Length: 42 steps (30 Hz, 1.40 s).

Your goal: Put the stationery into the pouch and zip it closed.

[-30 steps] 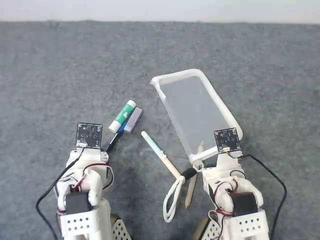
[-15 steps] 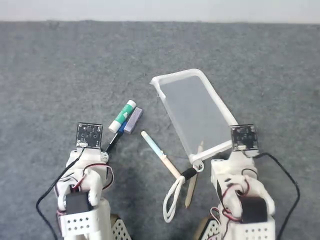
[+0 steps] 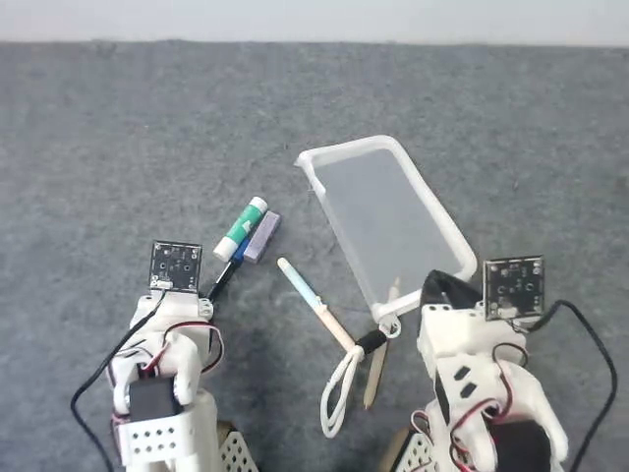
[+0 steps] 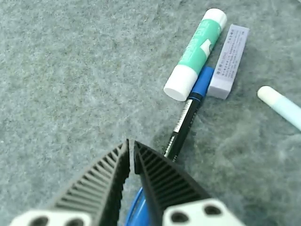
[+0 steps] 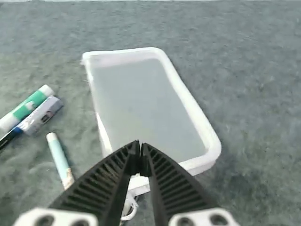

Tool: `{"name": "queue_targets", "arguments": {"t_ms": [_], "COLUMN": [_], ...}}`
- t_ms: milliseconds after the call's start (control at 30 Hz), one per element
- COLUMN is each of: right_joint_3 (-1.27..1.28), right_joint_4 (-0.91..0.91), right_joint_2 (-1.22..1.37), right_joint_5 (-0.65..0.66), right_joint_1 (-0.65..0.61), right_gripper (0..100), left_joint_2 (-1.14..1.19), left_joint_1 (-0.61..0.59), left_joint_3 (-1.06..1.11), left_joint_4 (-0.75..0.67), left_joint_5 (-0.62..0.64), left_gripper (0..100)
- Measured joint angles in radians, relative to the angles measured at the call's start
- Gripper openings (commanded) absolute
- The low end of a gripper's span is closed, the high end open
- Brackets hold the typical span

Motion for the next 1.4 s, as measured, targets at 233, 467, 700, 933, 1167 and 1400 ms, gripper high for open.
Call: {"name": "queue_targets", "arguments": {"t_ms": [233,467,700,933,1167,1400], "right_joint_3": [-0.071,-0.132,-0.132,-0.132,-0.187,-0.233], "right_joint_4": [0.012,0.000,-0.064,-0.092,-0.097,-0.158], "right_joint_2": [0.198,0.543,0.747,0.928,1.083,1.287], "right_joint_5": [-0.057,-0.104,-0.112,-0.219,-0.298,-0.336], "right_joint_1": [-0.069,-0.186,-0.241,-0.319,-0.437,-0.460], "right_gripper": [0.6,0.7,2.6,23.7,23.8,23.8], "left_joint_2": [0.000,0.000,0.000,0.000,0.000,0.000], "left_joint_1": [0.000,0.000,0.000,0.000,-0.006,-0.006], "left_joint_3": [0.000,0.000,0.000,0.000,0.000,0.000], "left_joint_4": [0.000,0.000,0.000,0.000,0.000,0.000], "left_joint_5": [0.000,0.000,0.000,0.000,0.000,-0.002], "left_gripper": [1,1,1,1,1,1]}}
